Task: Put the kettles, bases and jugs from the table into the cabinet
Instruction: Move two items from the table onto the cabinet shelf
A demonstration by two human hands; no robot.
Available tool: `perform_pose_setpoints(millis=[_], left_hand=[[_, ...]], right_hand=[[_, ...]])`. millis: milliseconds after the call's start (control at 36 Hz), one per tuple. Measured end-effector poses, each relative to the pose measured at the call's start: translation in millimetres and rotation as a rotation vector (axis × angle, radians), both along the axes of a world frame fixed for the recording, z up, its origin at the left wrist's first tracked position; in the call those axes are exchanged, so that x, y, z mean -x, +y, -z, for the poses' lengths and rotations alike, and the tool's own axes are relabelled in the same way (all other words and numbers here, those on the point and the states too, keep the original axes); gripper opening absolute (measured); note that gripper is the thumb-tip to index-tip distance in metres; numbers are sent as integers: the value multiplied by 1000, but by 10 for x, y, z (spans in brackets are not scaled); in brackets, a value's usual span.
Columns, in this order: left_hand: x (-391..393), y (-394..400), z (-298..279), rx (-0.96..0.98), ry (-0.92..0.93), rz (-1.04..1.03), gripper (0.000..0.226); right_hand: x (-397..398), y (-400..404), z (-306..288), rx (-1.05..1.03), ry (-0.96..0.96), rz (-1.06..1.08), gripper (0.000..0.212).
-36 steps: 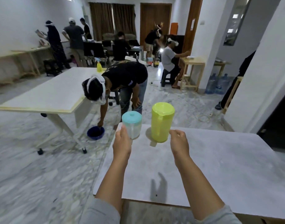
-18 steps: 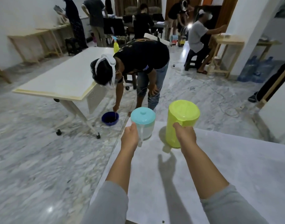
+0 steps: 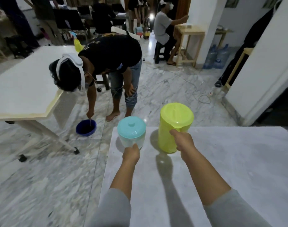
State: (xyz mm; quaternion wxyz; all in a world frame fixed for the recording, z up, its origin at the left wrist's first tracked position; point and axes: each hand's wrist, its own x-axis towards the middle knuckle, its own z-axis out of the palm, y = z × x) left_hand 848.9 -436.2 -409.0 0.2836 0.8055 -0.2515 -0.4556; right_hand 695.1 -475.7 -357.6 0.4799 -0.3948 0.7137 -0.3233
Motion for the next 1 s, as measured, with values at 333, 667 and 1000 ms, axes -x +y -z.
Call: perform_pose_setpoints(millis=[333, 667, 1000], left_hand=[[-186, -188, 198, 102, -23, 179, 43], [372, -143, -216, 196, -4, 269, 50], [1993, 867, -936, 469, 63, 579, 51]], right_hand=[[-191, 123, 124, 67, 14, 171, 35], [368, 650, -176, 170, 23, 510, 39], [1691, 2249, -684, 341, 144, 928, 32]])
